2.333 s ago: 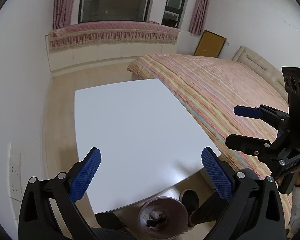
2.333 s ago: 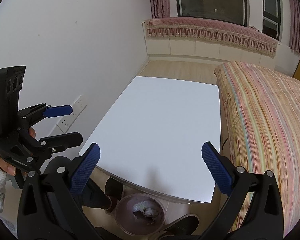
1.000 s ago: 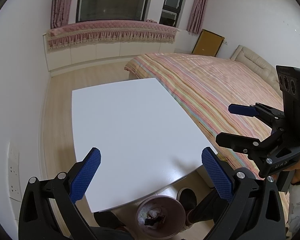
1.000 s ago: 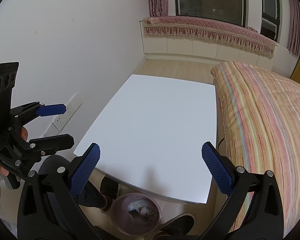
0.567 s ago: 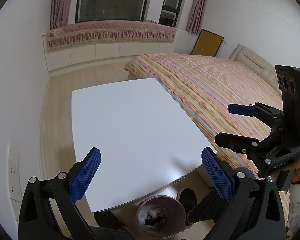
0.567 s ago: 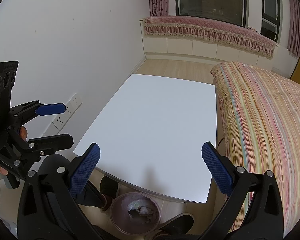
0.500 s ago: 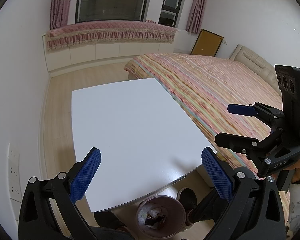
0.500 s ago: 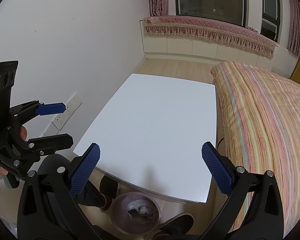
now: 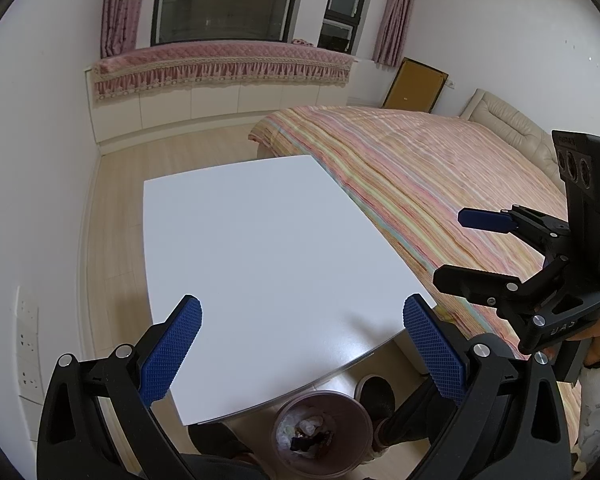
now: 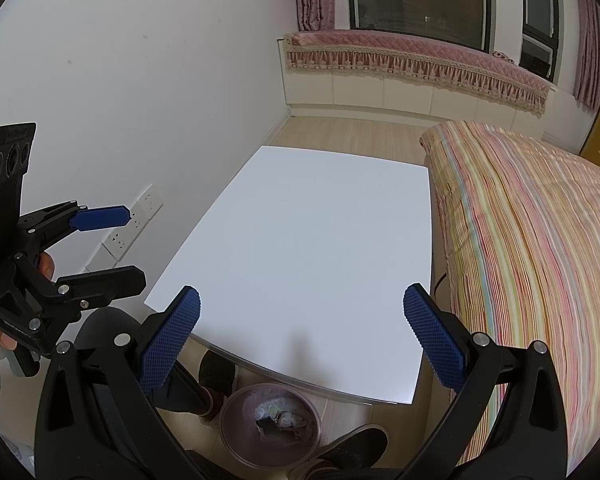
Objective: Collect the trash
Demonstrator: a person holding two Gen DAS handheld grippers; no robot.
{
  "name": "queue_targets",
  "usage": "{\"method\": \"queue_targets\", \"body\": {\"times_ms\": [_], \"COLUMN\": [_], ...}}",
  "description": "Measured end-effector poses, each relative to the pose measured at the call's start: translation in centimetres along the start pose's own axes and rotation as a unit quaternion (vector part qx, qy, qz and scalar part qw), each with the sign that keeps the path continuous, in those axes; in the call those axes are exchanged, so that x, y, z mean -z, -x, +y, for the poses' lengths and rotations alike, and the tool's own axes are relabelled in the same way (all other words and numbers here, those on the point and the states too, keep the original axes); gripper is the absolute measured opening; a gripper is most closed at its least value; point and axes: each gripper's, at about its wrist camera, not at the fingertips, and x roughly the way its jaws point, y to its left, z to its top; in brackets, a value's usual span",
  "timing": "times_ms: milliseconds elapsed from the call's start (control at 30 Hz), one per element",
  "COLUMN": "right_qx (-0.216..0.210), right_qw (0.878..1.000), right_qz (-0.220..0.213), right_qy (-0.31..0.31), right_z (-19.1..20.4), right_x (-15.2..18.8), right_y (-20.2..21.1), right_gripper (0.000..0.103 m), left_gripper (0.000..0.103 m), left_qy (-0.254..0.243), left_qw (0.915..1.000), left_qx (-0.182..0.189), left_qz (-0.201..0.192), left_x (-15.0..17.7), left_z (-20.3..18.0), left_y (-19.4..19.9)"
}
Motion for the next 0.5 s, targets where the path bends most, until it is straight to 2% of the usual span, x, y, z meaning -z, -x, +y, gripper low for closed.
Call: {"method": "queue_targets", "body": {"times_ms": [333, 500], "right_qx": [0.001, 0.003], "right_qw": [1.000, 1.000], "right_qz": [0.004, 0.009], "right_qy": [0.000, 0.000], "right_z": [0.1, -0.1], "right_x": [-0.1, -0.3], "right_y": [-0.3, -1.1], "right_gripper": [0.100, 0.100], "left_gripper": [0.097, 0.097], "left_qy": [-0.004, 0.009], "left_qw": [1.0000, 0.9999], "left_qx": [-0.001, -0.009], "left_qz": [0.002, 0.005], "left_x": [-0.2, -0.4], "left_z": [0.0, 0.7], "left_y": [-0.4, -1.1]}}
